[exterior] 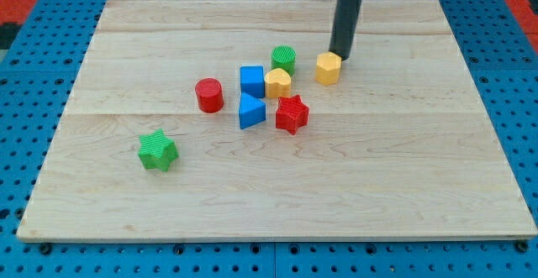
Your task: Point at the green star
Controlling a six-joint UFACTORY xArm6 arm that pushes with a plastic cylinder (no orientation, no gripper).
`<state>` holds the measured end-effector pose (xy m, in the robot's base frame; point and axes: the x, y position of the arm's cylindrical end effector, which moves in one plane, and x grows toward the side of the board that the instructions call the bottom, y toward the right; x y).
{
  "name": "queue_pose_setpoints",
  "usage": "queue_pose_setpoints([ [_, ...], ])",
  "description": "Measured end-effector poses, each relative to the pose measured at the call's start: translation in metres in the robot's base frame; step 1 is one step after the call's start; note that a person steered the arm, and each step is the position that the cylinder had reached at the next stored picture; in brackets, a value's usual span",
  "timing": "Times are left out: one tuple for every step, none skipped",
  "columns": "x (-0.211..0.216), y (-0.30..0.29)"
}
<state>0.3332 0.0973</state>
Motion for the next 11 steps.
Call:
queue_pose_setpoints([
  [0.032,0.004],
  [0.052,0.039],
  [0.137,0.132],
  [0.247,0.031],
  [0.286,-0.08],
  [0.257,-0.17],
  [0.246,-0.261],
  [0.231,-0.291],
  [0.201,-0.297],
  [0.173,-0.282],
  [0.173,-0.207],
])
